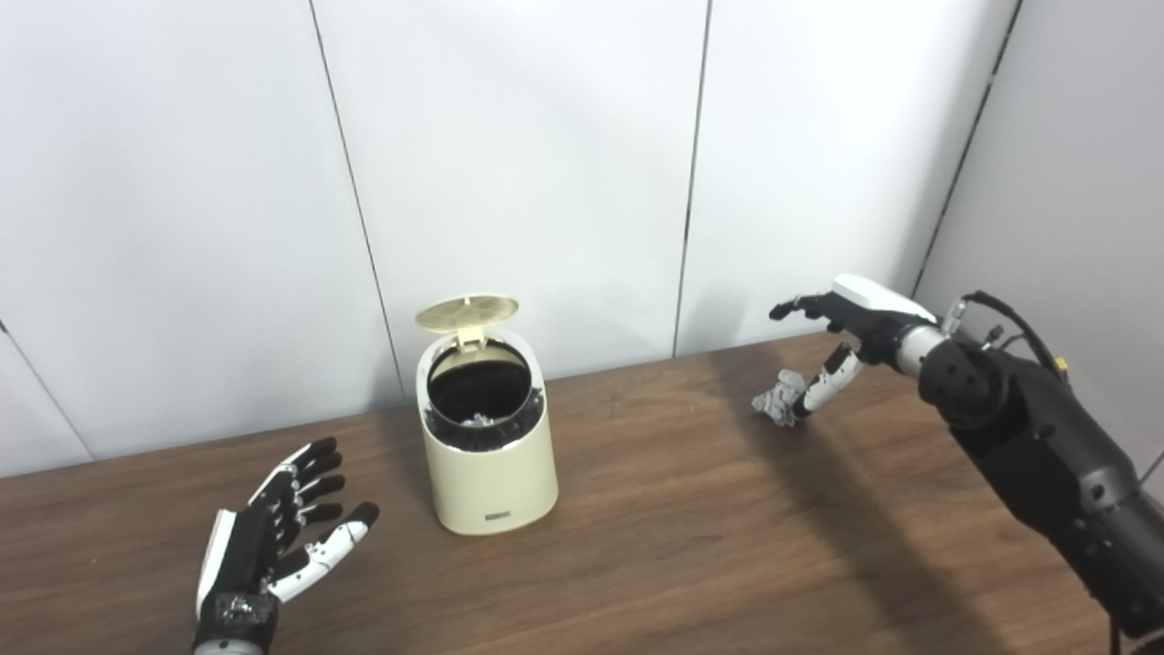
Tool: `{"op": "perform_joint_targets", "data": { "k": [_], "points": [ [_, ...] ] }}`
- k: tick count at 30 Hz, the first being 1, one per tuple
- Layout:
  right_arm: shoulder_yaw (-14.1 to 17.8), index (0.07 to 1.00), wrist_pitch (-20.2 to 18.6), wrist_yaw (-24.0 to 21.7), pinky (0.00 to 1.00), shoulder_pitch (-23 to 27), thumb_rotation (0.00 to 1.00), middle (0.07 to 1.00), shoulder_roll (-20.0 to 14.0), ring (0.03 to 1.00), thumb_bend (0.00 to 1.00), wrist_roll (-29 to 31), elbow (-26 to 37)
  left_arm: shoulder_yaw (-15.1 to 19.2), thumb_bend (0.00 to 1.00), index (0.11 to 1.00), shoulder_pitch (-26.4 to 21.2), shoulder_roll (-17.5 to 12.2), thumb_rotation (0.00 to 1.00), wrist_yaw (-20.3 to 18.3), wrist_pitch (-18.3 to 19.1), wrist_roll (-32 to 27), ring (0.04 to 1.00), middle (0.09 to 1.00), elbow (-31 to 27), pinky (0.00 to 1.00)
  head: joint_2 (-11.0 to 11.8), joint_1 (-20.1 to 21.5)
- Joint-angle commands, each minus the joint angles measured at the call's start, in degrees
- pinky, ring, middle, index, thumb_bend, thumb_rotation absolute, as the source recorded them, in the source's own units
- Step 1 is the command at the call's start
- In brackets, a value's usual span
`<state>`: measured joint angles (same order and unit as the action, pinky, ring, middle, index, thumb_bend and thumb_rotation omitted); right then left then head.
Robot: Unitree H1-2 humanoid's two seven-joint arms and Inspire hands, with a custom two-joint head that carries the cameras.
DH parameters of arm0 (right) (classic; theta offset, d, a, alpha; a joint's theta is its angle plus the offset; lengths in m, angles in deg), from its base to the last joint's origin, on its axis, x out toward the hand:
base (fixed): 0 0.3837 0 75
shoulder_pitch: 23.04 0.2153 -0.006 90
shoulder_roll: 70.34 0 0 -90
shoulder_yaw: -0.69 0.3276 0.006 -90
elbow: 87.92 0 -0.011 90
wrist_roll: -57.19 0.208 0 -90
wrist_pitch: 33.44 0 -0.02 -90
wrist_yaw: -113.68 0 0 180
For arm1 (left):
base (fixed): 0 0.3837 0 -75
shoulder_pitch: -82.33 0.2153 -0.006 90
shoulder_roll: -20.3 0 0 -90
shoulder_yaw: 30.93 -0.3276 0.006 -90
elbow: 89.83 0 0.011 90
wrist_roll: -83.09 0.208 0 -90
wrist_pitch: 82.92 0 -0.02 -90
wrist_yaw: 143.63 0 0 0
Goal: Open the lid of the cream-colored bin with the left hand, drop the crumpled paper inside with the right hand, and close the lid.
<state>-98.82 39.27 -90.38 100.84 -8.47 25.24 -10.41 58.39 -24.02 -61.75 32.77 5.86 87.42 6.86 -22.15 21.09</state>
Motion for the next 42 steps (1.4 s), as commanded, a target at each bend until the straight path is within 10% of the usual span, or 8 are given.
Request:
{"op": "perform_joint_targets", "data": {
  "k": [1, 25, 42],
  "points": [
    [-0.01, 0.837, 1.02, 0.75, 0.70, 3.45, 0.11, 0.916, -2.36, 0.876, 0.83, -1.38, 0.29, 0.12, 0.59, 0.879, -1.92, -0.77, 0.14, 0.04, -1.88, 0.17, 0.782, 0.833, -1.07, 0.69, 0.02, 0.07],
    [-3.74, 0.827, 3.88, 1.55, 0.75, 6.28, 0.06, 0.907, 2.79, 0.864, 0.82, -0.80, -11.06, -0.05, 0.60, 0.887, -1.49, -0.18, 0.16, 0.37, -1.41, -0.18, 0.799, 0.839, -1.64, 0.73, -0.41, -1.42],
    [-5.16, 0.751, 4.89, -1.02, 0.58, 6.50, 0.06, 0.730, 3.00, 0.640, 0.74, 0.16, -12.44, 0.02, 0.59, 0.884, -1.29, -0.55, 0.17, 0.22, -0.55, 0.11, 0.787, 0.836, -2.42, 0.71, -1.40, -1.66]
  ]
}}
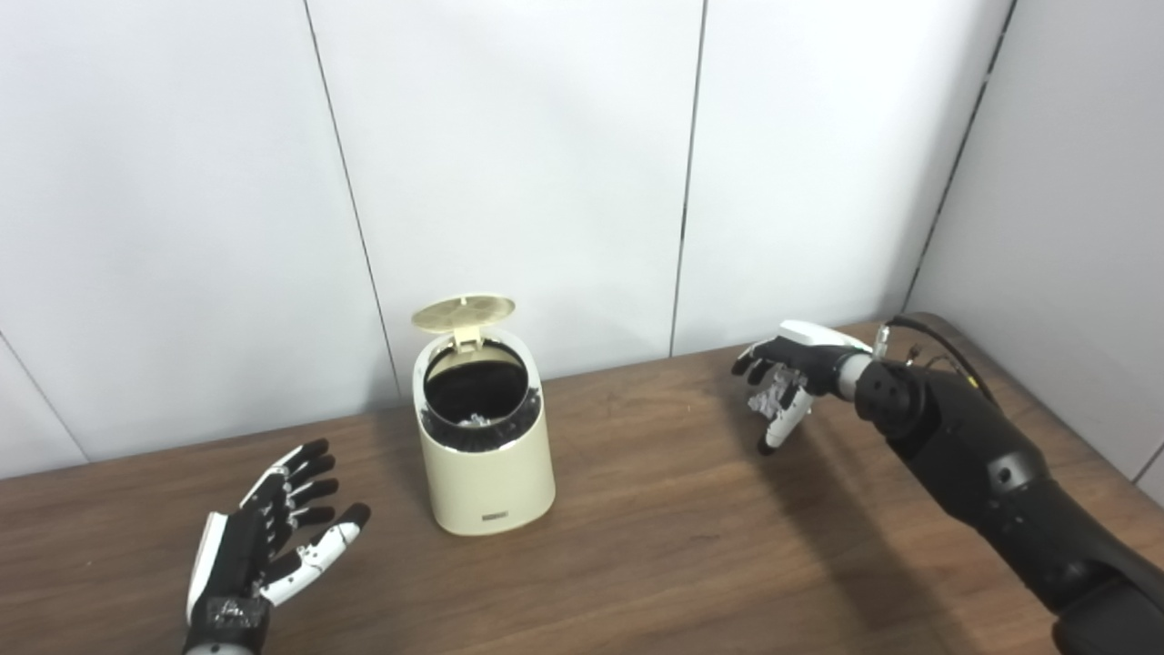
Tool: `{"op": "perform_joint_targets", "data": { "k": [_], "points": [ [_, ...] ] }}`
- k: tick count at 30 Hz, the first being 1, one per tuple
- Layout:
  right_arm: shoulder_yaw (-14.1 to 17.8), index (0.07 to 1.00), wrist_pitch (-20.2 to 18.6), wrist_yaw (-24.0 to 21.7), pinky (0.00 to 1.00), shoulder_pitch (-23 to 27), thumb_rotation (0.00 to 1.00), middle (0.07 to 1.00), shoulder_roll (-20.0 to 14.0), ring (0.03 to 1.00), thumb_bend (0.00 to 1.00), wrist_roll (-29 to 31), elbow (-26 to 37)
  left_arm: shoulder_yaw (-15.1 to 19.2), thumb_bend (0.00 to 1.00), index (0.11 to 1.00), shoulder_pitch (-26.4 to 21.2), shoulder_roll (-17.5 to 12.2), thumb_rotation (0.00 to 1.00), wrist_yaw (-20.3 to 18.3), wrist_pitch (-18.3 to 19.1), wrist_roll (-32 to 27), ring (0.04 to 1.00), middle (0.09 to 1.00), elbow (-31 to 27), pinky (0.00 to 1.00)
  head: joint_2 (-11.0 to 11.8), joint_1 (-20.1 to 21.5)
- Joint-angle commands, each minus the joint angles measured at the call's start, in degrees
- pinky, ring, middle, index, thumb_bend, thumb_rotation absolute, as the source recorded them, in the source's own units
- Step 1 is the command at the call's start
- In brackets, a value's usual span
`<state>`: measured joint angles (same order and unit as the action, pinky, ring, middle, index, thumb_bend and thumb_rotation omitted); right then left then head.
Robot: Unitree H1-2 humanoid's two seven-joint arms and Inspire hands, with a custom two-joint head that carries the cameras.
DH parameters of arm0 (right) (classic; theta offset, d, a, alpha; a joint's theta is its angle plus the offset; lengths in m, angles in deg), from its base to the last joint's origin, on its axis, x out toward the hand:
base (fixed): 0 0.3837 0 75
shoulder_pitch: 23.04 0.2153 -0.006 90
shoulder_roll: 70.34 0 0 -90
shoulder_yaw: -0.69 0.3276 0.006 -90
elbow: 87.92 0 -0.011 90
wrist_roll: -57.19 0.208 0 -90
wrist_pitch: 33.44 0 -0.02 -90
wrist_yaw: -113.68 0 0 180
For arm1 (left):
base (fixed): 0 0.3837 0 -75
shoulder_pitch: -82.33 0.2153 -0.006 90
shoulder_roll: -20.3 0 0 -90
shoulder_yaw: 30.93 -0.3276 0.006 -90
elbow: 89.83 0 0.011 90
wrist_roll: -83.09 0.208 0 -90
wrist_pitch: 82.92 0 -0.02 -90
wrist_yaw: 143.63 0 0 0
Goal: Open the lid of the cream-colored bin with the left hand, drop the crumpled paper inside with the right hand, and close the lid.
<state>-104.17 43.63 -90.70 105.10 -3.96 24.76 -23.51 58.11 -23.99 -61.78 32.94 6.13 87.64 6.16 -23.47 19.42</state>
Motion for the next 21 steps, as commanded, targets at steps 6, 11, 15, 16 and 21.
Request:
{"op": "perform_joint_targets", "data": {
  "k": [6, 11, 15, 16, 21],
  "points": [
    [0.07, 0.725, 0.18, -1.03, 0.57, 2.31, 0.05, 0.735, -1.62, 0.638, 0.76, 0.20, 0.85, 0.36, 0.60, 0.885, -1.43, -0.77, 0.18, -0.03, -1.06, -0.24, 0.784, 0.836, -1.23, 0.70, -0.25, 0.15],
    [0.16, 0.730, 0.16, -1.25, 0.56, 1.87, 0.06, 0.753, -1.98, 0.650, 0.76, 0.20, 1.68, 0.24, 0.60, 0.886, -1.41, -0.90, 0.18, -0.23, -1.07, -0.33, 0.783, 0.837, -1.08, 0.70, -0.39, 0.28],
    [0.22, 0.736, -0.90, -1.57, 0.59, 1.54, 0.07, 0.771, -2.00, 0.682, 0.78, -0.01, 2.57, 0.17, 0.60, 0.882, -1.25, -0.94, 0.17, -0.27, -0.84, -0.33, 0.781, 0.835, -1.32, 0.70, -0.59, 0.28],
    [0.15, 0.739, -0.83, -1.66, 0.60, 1.50, 0.07, 0.777, -2.08, 0.694, 0.78, -0.08, 2.62, 0.12, 0.60, 0.882, -1.23, -1.01, 0.17, -0.26, -0.75, -0.18, 0.783, 0.836, -1.35, 0.70, -0.62, 0.27],
    [-0.33, 0.770, -0.88, -2.13, 0.63, 1.34, 0.09, 0.852, -2.44, 0.755, 0.78, -0.70, 2.79, 0.11, 0.61, 0.879, -1.19, -1.13, 0.17, -0.47, -0.65, -0.39, 0.786, 0.837, -1.21, 0.71, -0.77, 0.31]
  ]
}}
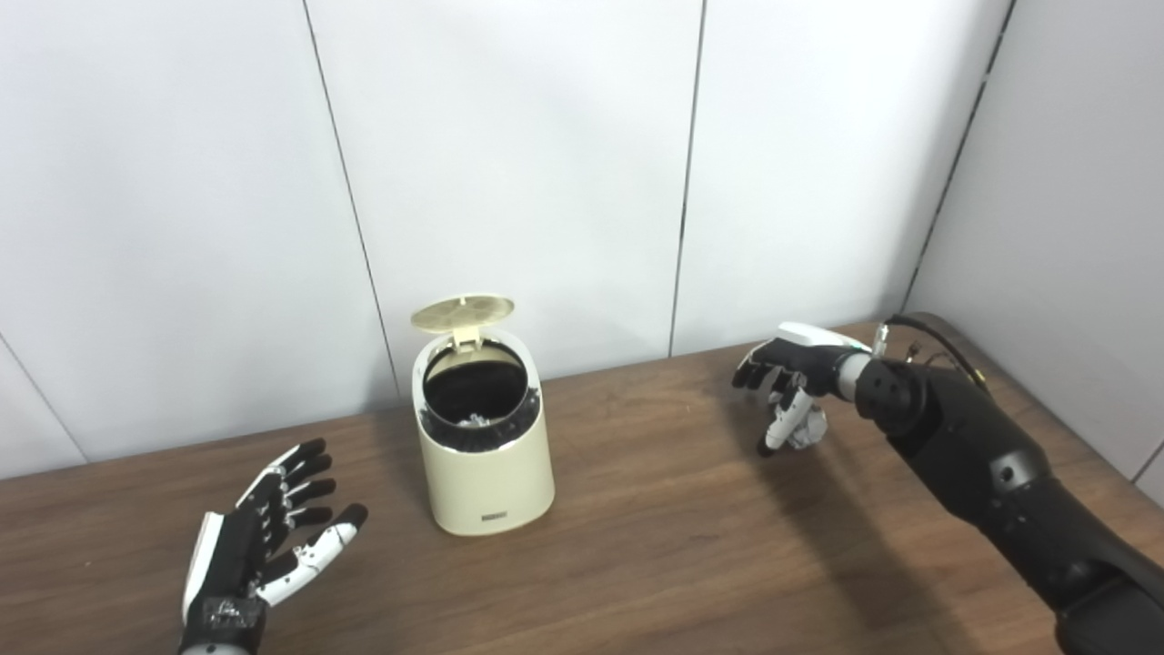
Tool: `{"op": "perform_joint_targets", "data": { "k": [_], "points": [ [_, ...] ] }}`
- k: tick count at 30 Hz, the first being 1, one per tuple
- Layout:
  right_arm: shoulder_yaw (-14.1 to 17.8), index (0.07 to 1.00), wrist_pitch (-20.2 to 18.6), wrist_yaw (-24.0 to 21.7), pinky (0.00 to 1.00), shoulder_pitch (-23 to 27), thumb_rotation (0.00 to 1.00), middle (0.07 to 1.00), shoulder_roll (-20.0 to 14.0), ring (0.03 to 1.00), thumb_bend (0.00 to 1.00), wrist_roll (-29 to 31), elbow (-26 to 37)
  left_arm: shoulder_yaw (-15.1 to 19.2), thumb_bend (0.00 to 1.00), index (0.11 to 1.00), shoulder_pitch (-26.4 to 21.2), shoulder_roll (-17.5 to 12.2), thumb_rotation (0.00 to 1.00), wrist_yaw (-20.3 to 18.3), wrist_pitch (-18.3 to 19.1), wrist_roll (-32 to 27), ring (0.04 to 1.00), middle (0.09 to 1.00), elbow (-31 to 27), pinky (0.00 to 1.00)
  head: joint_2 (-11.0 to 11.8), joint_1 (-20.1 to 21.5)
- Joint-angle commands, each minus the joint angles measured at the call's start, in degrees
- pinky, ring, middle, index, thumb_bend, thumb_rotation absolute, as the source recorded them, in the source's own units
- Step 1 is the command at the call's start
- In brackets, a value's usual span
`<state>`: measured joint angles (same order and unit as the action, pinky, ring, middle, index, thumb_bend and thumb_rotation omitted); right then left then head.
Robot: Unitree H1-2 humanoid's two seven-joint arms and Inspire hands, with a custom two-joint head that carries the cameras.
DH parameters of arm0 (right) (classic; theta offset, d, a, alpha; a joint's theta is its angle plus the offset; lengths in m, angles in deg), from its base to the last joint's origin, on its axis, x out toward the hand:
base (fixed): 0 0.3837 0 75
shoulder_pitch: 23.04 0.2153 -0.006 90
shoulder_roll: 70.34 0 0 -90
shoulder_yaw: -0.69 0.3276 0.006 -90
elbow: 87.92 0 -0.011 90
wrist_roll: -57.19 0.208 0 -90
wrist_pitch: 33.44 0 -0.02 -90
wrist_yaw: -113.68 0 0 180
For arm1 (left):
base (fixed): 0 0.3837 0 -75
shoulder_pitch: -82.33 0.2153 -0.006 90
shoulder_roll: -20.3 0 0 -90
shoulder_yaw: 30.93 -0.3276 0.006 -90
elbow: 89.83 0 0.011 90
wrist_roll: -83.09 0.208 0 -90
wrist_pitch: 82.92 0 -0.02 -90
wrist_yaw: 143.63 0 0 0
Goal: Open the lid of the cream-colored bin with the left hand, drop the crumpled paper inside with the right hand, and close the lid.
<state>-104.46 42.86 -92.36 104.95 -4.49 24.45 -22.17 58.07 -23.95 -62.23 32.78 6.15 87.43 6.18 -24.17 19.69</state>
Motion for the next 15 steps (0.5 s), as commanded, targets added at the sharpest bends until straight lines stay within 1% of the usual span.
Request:
{"op": "perform_joint_targets", "data": {
  "k": [1, 5, 8, 11, 15],
  "points": [
    [-0.28, 0.778, -0.34, -0.72, 0.64, 1.52, 0.09, 0.874, -2.02, 0.778, 0.79, -0.67, 1.53, 0.15, 0.62, 0.879, -1.24, -0.72, 0.17, -0.34, -0.68, -0.19, 0.787, 0.837, -1.17, 0.71, -0.10, 0.10],
    [-1.43, 0.821, -1.75, -2.71, 0.73, 1.86, 0.10, 0.936, -2.49, 0.867, 0.80, -1.68, 1.91, 0.08, 0.63, 0.878, -1.26, -0.86, 0.19, -0.43, -0.73, 0.00, 0.790, 0.837, -1.10, 0.72, -0.31, 0.18],
    [-2.21, 0.846, -2.63, -4.22, 0.80, 1.93, 0.09, 0.963, -3.08, 0.920, 0.81, -2.16, 2.82, 0.06, 0.63, 0.878, -1.26, -0.87, 0.19, -0.53, -0.64, 0.05, 0.792, 0.838, -1.15, 0.71, -0.38, 0.19],
    [-3.22, 0.858, -3.32, -5.29, 0.83, 2.20, 0.12, 0.968, -3.60, 0.934, 0.82, -3.27, 3.11, 0.02, 0.63, 0.879, -1.25, -0.85, 0.19, -0.65, -0.43, 0.10, 0.793, 0.841, -1.26, 0.71, -0.43, 0.21],
    [-3.79, 0.863, -4.09, -6.65, 0.83, 2.30, 0.15, 0.960, -4.29, 0.921, 0.83, -4.46, 4.54, 0.12, 0.63, 0.875, -1.33, -0.75, 0.18, -1.05, -0.91, -0.23, 0.789, 0.839, -0.98, 0.70, -0.78, 0.18]
  ]
}}
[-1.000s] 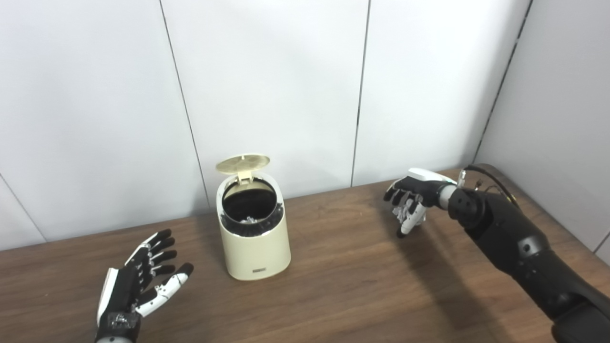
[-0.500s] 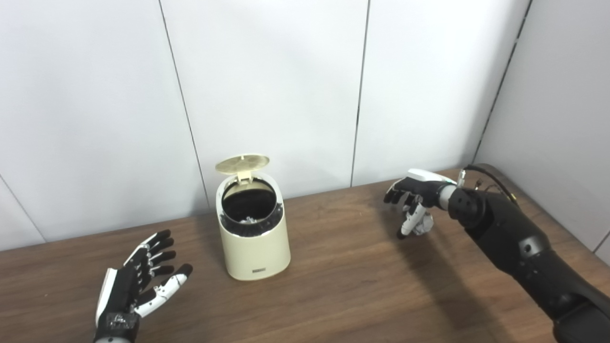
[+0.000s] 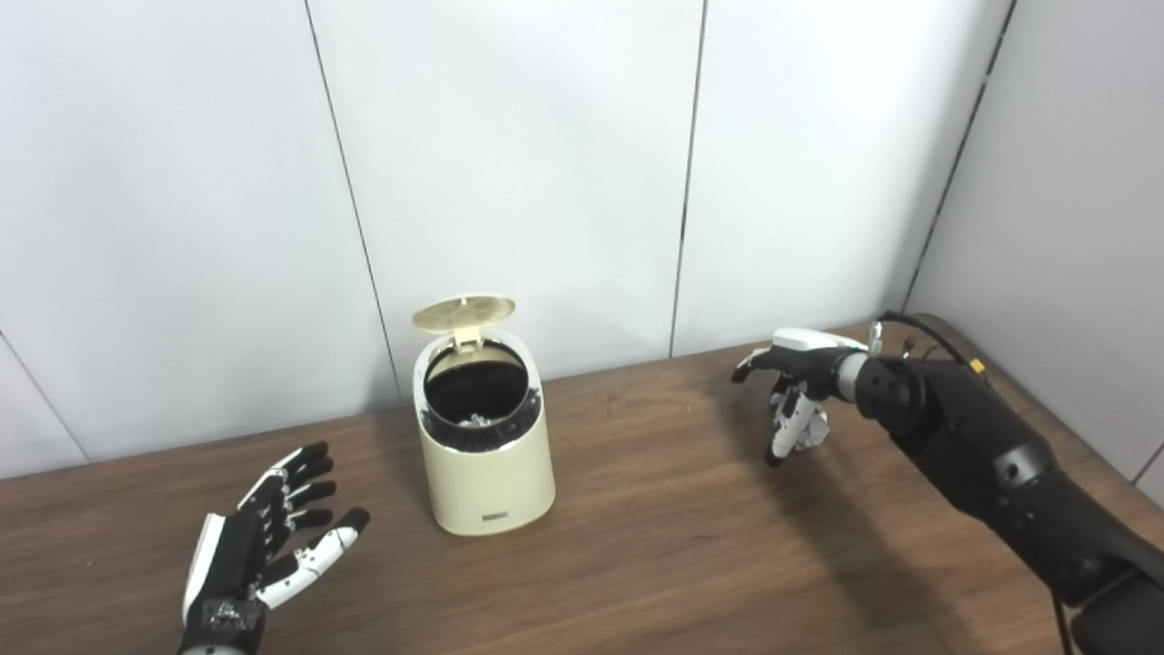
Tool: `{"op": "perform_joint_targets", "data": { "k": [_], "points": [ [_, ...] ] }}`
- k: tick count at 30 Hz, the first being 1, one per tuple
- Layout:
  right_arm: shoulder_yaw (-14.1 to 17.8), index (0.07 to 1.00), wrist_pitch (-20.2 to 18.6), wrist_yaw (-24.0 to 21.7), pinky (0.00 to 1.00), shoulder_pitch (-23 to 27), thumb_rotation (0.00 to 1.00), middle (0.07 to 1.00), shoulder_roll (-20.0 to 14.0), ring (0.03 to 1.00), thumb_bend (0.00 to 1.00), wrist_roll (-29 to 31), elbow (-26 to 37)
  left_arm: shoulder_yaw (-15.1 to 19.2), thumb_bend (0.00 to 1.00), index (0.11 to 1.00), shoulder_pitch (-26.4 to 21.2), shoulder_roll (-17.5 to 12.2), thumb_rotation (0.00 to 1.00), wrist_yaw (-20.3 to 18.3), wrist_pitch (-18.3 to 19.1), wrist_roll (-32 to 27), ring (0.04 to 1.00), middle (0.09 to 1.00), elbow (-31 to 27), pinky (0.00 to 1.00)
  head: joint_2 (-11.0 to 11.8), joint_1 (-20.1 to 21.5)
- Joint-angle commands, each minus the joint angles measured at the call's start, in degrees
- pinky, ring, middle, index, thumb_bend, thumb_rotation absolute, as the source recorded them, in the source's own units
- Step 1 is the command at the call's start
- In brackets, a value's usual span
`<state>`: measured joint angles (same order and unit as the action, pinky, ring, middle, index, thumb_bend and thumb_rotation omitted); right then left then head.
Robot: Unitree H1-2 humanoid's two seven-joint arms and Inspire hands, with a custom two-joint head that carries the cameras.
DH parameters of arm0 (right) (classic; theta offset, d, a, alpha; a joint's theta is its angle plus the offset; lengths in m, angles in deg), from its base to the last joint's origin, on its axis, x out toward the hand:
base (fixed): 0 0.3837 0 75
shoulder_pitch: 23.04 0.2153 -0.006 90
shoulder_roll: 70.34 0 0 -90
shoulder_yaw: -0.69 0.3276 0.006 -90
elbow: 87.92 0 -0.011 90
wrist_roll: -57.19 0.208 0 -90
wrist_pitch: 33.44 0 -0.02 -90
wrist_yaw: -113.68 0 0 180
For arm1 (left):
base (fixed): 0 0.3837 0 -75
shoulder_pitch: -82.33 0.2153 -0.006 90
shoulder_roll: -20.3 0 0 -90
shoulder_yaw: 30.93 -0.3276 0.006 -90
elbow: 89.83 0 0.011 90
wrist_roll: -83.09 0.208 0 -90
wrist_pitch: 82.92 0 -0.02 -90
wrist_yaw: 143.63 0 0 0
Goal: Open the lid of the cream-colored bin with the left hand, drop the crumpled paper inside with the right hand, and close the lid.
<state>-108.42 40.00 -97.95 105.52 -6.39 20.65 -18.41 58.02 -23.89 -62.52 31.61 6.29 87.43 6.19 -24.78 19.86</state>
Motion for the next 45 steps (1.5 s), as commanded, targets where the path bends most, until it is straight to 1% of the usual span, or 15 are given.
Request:
{"op": "perform_joint_targets", "data": {
  "k": [1, 4, 9, 13, 15, 19, 21, 25, 28, 35, 37, 38, 40, 45],
  "points": [
    [0.27, 0.864, -1.36, -1.32, 0.83, 1.72, 0.16, 0.958, -2.48, 0.923, 0.84, -0.68, 1.00, 0.19, 0.63, 0.874, -1.40, -0.41, 0.19, 0.06, -1.03, -0.28, 0.787, 0.838, -1.02, 0.70, -0.18, -0.06],
    [0.64, 0.863, -1.05, -1.69, 0.84, 1.84, 0.16, 0.959, -2.78, 0.929, 0.85, -0.25, 0.76, 0.09, 0.63, 0.873, -1.42, -0.35, 0.19, 0.06, -0.75, -0.06, 0.787, 0.837, -1.13, 0.70, -0.32, -0.19],
    [0.79, 0.871, -3.93, -4.83, 0.87, 1.91, 0.16, 0.976, -3.62, 0.961, 0.86, -0.48, 4.09, 0.12, 0.63, 0.873, -1.62, -0.35, 0.18, 0.13, -0.71, 0.16, 0.788, 0.839, -0.59, 0.71, -0.43, 0.08],
    [0.59, 0.869, -4.50, -6.84, 0.84, 2.22, 0.15, 0.969, -4.58, 0.948, 0.85, -0.81, 5.50, 0.03, 0.63, 0.868, -1.77, -0.45, 0.18, 0.00, -1.06, 0.22, 0.786, 0.836, -0.31, 0.71, -0.48, 0.23],
    [0.36, 0.869, -4.93, -7.56, 0.86, 2.35, 0.16, 0.968, -4.94, 0.950, 0.85, -1.36, 6.04, 0.05, 0.62, 0.868, -1.82, -0.43, 0.17, -0.08, -1.14, 0.05, 0.791, 0.837, -0.20, 0.72, -0.47, 0.22],
    [0.51, 0.864, -5.45, -8.07, 0.87, 2.21, 0.15, 0.968, -5.33, 0.954, 0.86, -1.58, 6.68, 0.06, 0.63, 0.864, -1.82, -0.31, 0.18, -0.17, -0.88, -0.08, 0.791, 0.837, -0.30, 0.72, -0.50, 0.30],
    [0.52, 0.864, -5.49, -8.42, 0.85, 2.17, 0.15, 0.970, -5.54, 0.953, 0.86, -1.50, 6.97, 0.05, 0.63, 0.861, -1.78, -0.25, 0.17, -0.20, -0.78, -0.11, 0.784, 0.830, -0.42, 0.71, -0.50, 0.30],
    [1.21, 0.859, -5.83, -9.06, 0.83, 1.87, 0.12, 0.962, -5.90, 0.937, 0.85, -0.94, 8.21, -0.04, 0.62, 0.862, -1.67, -0.24, 0.17, -0.42, -0.57, -0.24, 0.791, 0.833, -0.70, 0.71, -0.78, 0.48],
    [1.38, 0.858, -5.88, -9.33, 0.80, 1.88, 0.12, 0.957, -6.04, 0.916, 0.85, -0.81, 8.37, -0.17, 0.62, 0.861, -1.68, -0.32, 0.17, -0.47, -0.65, -0.01, 0.789, 0.835, -0.74, 0.71, -0.86, 0.40],
    [1.21, 0.856, -5.91, -8.87, 0.84, 1.66, 0.13, 0.963, -5.76, 0.943, 0.85, -1.26, 8.22, -0.14, 0.62, 0.855, -1.72, -0.25, 0.17, -0.25, -0.23, 0.23, 0.783, 0.829, -0.71, 0.71, -0.88, 0.30],
    [1.70, 0.854, -5.69, -8.40, 0.81, 1.33, 0.13, 0.957, -5.51, 0.924, 0.84, -0.69, 8.30, -0.15, 0.63, 0.855, -1.71, -0.26, 0.17, -0.32, -0.07, 0.19, 0.782, 0.828, -0.77, 0.71, -1.00, 0.11],
    [1.95, 0.853, -5.66, -8.25, 0.77, 1.20, 0.12, 0.952, -5.38, 0.897, 0.84, -0.39, 8.32, -0.15, 0.62, 0.854, -1.70, -0.26, 0.16, -0.34, 0.04, 0.19, 0.783, 0.829, -0.81, 0.71, -1.03, 0.01],
    [2.56, 0.851, -5.49, -7.68, 0.73, 0.81, 0.11, 0.942, -5.05, 0.872, 0.83, 0.25, 8.25, -0.06, 0.62, 0.855, -1.72, -0.23, 0.16, -0.47, 0.14, -0.15, 0.787, 0.831, -0.72, 0.71, -1.07, -0.02],
    [3.05, 0.849, -5.65, -7.07, 0.68, 0.22, 0.10, 0.910, -4.48, 0.827, 0.82, 0.68, 7.84, 0.02, 0.63, 0.860, -1.79, -0.38, 0.17, -0.76, -0.14, -0.55, 0.791, 0.836, -0.35, 0.72, -1.20, 0.11]
  ]
}}
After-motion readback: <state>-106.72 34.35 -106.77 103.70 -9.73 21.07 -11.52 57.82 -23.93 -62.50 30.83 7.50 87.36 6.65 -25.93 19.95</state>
